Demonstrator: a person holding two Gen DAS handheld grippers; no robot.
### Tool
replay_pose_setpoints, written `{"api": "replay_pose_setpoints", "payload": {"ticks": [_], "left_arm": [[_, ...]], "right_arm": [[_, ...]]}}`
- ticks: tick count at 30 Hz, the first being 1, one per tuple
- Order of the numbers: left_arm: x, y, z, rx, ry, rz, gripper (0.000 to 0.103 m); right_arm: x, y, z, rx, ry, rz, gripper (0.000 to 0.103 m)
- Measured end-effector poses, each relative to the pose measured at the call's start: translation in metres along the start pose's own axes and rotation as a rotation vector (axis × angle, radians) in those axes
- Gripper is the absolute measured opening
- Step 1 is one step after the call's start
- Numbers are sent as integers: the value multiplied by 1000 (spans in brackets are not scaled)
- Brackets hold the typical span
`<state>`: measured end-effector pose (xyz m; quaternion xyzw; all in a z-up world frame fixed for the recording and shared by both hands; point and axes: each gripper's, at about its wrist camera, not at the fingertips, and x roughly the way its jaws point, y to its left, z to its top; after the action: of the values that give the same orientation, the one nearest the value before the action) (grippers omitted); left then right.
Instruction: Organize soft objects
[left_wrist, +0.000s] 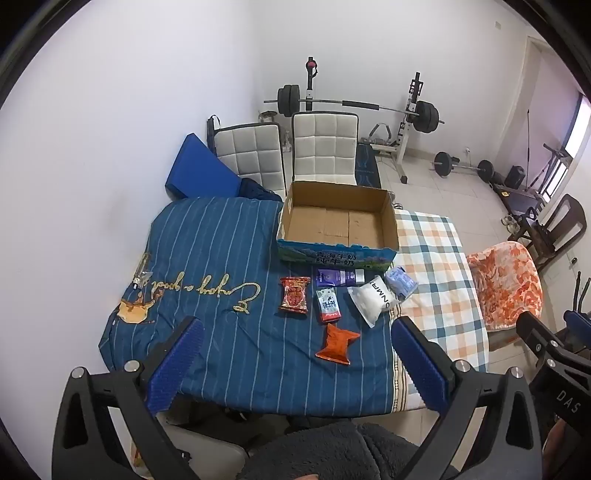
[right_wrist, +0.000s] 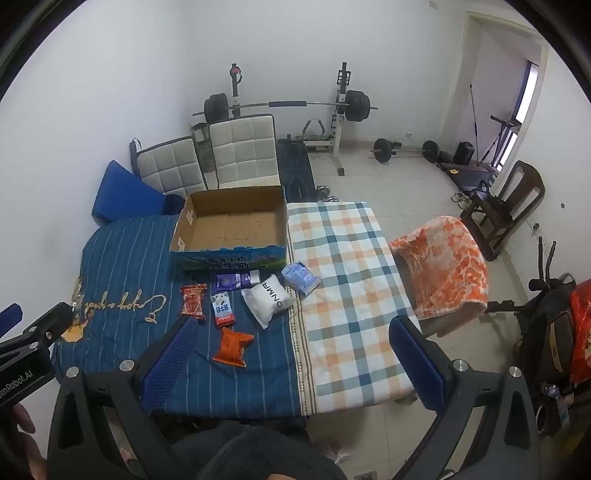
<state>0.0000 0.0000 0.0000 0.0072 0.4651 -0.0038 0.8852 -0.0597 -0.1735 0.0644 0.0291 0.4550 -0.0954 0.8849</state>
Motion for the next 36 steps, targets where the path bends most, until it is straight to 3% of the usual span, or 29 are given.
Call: {"api": "replay_pose_setpoints", "payload": {"ticks": [36], "left_arm": [[-2,-3,2,2,-9,-13,103]], "right_arm": [[-10,6,-5,-7,-36,12,103]]}}
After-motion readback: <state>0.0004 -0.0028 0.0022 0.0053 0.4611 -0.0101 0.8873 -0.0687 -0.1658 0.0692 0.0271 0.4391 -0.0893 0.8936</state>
